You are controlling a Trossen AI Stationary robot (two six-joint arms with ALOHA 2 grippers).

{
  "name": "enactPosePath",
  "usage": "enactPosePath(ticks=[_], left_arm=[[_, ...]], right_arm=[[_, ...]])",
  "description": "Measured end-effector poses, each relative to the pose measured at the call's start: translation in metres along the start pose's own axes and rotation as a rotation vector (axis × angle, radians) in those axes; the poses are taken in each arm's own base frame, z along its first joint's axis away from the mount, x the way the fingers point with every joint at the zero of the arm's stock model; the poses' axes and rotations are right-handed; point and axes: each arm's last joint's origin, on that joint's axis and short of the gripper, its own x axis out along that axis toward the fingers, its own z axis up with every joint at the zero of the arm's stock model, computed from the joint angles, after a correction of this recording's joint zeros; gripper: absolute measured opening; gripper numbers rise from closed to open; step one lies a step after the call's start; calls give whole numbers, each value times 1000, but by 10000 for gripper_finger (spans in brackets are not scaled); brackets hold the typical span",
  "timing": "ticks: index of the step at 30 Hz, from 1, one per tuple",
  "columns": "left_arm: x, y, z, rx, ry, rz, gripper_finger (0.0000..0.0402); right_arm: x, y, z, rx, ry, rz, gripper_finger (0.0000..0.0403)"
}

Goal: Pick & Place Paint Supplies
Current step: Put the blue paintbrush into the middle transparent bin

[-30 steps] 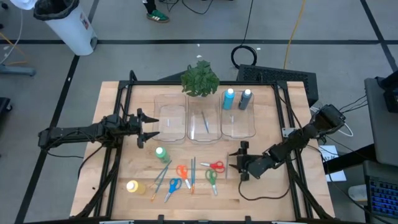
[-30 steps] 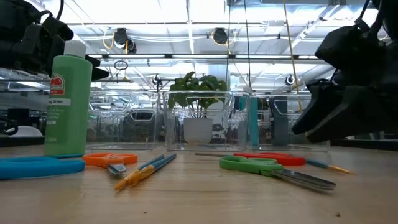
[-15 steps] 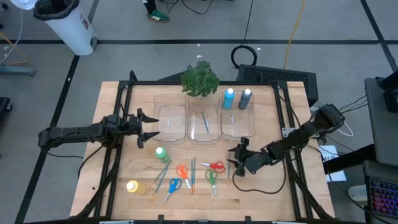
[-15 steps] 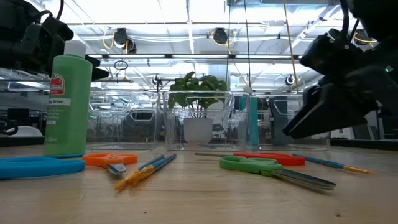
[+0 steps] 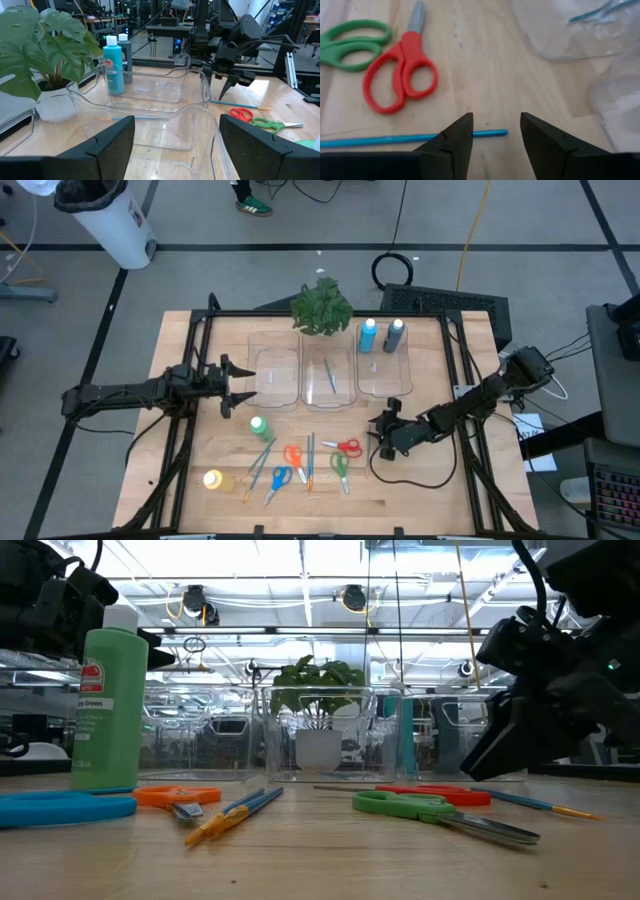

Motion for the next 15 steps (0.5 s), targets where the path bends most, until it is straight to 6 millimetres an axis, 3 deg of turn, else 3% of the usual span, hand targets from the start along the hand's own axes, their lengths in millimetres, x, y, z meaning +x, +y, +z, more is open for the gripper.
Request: enactPosePath(ticks=[15], left_arm=[[0, 0, 0, 0, 0, 0, 294]], right_arm=[[-4, 12, -5, -20, 90, 230, 86]])
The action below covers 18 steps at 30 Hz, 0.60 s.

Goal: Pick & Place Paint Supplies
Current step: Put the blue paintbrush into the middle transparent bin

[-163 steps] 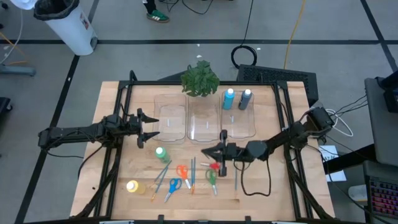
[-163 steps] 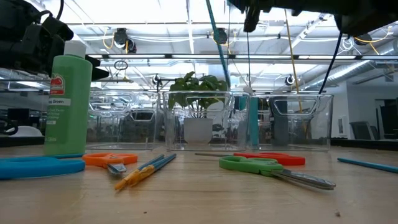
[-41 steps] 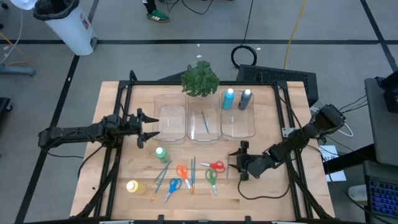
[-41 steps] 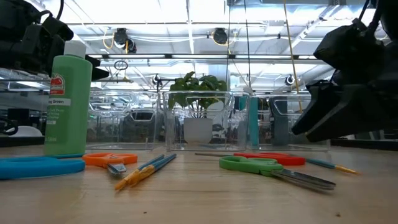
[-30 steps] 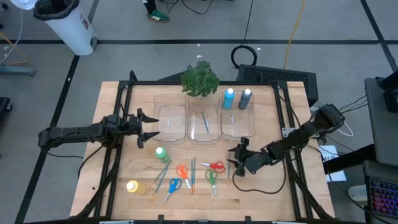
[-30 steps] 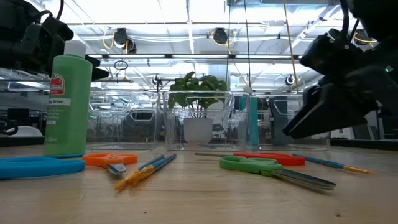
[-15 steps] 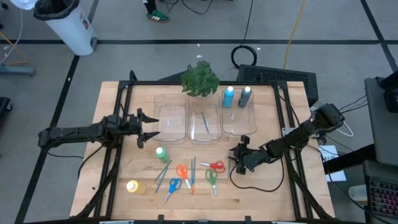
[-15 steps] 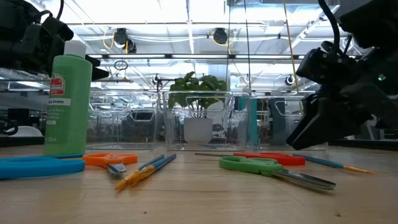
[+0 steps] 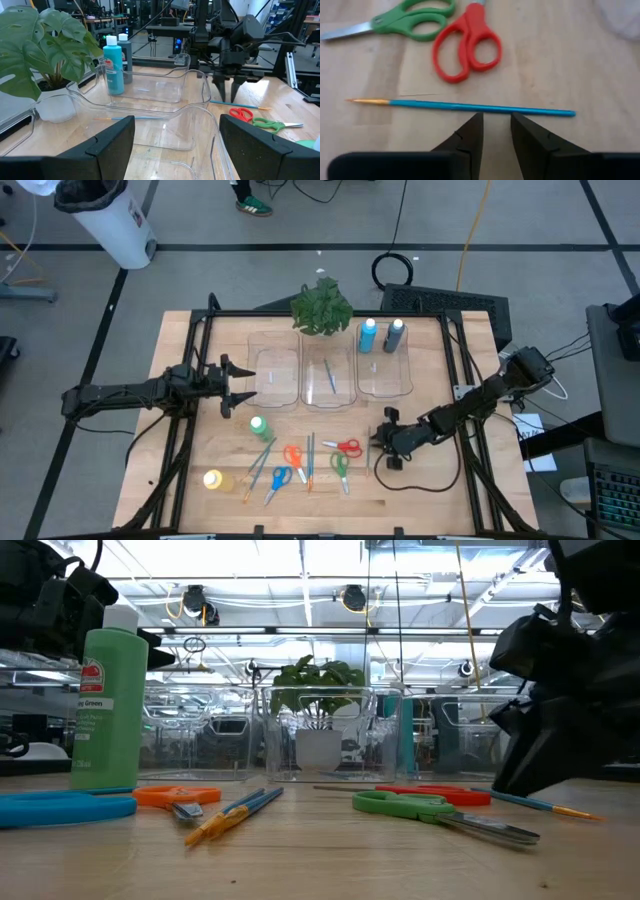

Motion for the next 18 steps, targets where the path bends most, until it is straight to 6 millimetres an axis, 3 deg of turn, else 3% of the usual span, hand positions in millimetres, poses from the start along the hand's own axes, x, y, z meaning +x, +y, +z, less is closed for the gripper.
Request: enactPosePath(ticks=[7, 13, 18], left_arm=[[0, 0, 0, 0, 0, 0, 294], [0, 0, 0, 0, 0, 0, 294], [0, 0, 0, 0, 0, 0, 294]], right_arm=[[-4, 15, -3, 58, 20, 118, 45], [-11, 35, -4, -90, -30, 280, 12], [-16, 58, 20, -240, -113, 332, 4]])
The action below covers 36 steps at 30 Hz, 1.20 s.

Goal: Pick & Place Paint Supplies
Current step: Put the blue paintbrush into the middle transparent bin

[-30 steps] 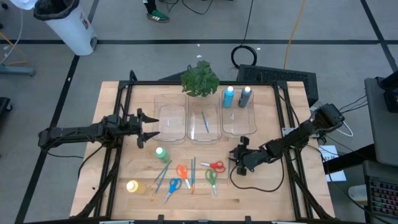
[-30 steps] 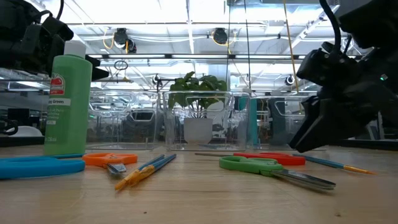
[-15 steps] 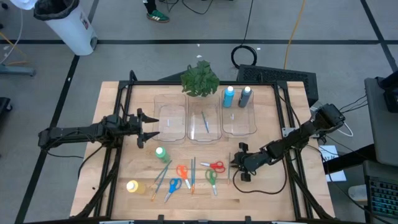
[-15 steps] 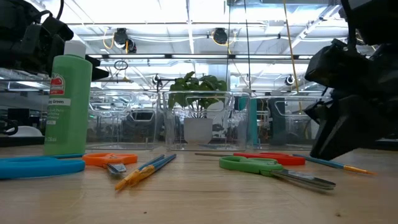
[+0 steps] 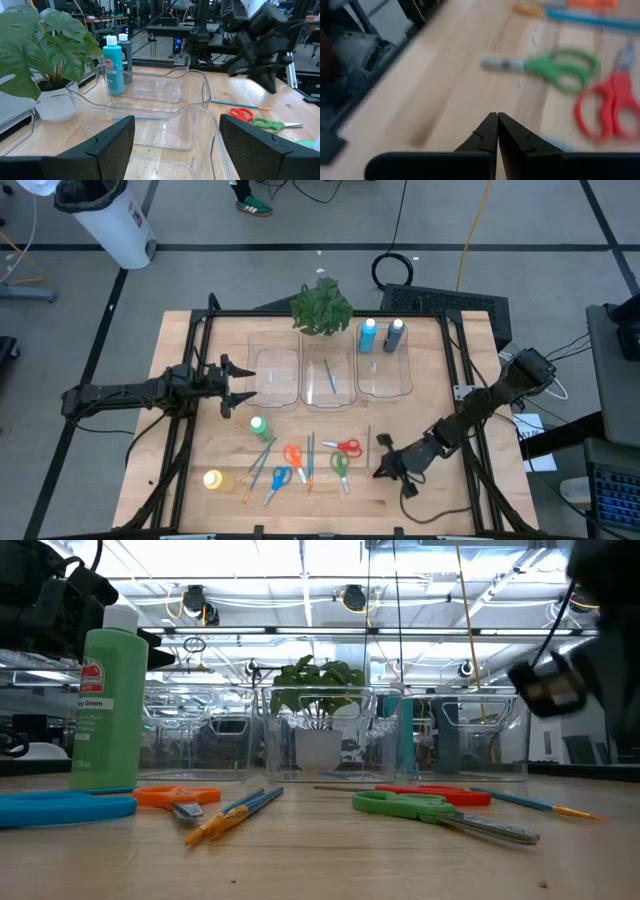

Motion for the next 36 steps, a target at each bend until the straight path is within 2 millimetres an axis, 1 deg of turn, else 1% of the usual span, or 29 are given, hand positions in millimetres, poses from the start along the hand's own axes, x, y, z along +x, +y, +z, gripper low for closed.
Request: enactPosePath(ticks=[2, 6, 9, 12, 14, 18, 21, 24, 26, 32, 36], left_arm=[[0, 0, 0, 0, 0, 0, 294], [0, 0, 0, 0, 0, 0, 294], [0, 0, 0, 0, 0, 0, 294], [0, 0, 0, 0, 0, 0, 294], [0, 0, 0, 0, 0, 0, 294], [0, 0, 0, 0, -1, 0, 294], [0, 0, 0, 0, 1, 0, 294], [0, 0, 0, 0, 1, 0, 294], [0, 0, 0, 0, -1, 0, 294], [0, 0, 0, 0, 0, 0, 294], [0, 0, 0, 0, 0, 0, 294]], right_arm=[[2, 3, 15, -53, 37, -12, 5], [1, 3, 39, -167, 148, -40, 8], [1, -1, 47, -241, 178, -12, 23], [6, -7, 46, -228, 186, 29, 58], [15, -10, 40, -208, 216, 32, 90], [38, -13, 27, -218, 227, 124, 152], [48, -20, 23, -206, 227, 206, 176], [49, -29, 21, -178, 244, 224, 179], [48, -35, 20, -179, 263, 215, 171], [41, -46, 14, -280, 363, 214, 140], [43, -49, 6, -334, 374, 220, 121]])
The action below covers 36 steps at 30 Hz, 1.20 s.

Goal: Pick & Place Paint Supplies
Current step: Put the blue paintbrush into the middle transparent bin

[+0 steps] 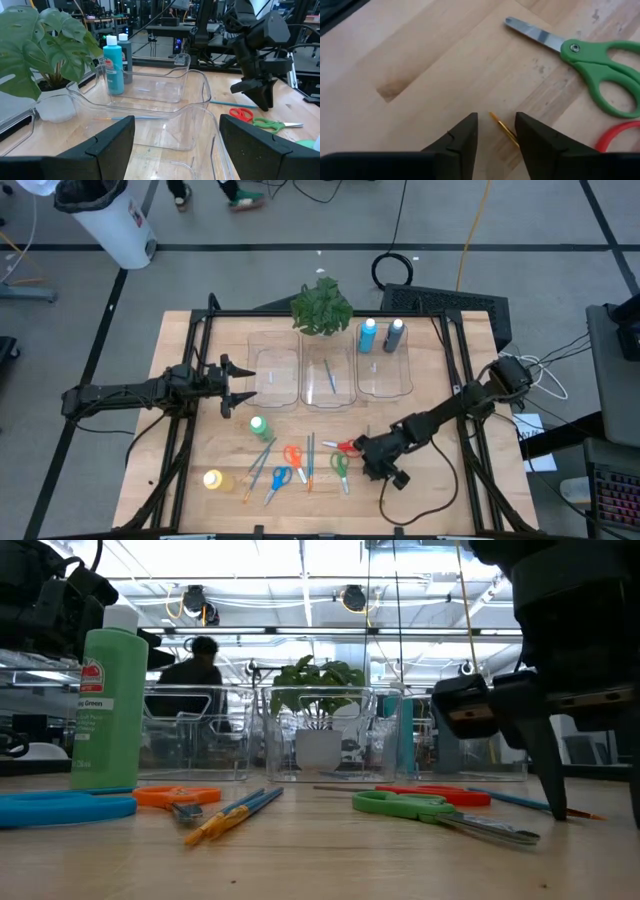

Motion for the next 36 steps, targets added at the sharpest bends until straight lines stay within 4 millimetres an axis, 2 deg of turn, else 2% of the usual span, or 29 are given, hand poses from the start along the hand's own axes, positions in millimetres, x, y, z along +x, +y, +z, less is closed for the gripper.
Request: enactPosePath(ticks=[4, 12, 19, 25, 30, 36], left_arm=[[0, 0, 0, 0, 0, 0, 294], [0, 0, 0, 0, 0, 0, 294], [0, 0, 0, 0, 0, 0, 294], [0, 0, 0, 0, -1, 0, 294], [0, 0, 0, 0, 0, 0, 294], [0, 0, 0, 0, -1, 0, 294]], right_arm=[[2, 1, -6, -40, 14, -6, 91], [3, 3, -9, -15, 42, -34, 7], [3, 3, -9, 56, 41, -40, 2], [-2, 2, -1, 134, -34, -65, 1], [-19, 2, 5, 127, -64, -132, 0], [-47, 5, 24, 166, -210, -203, 0]])
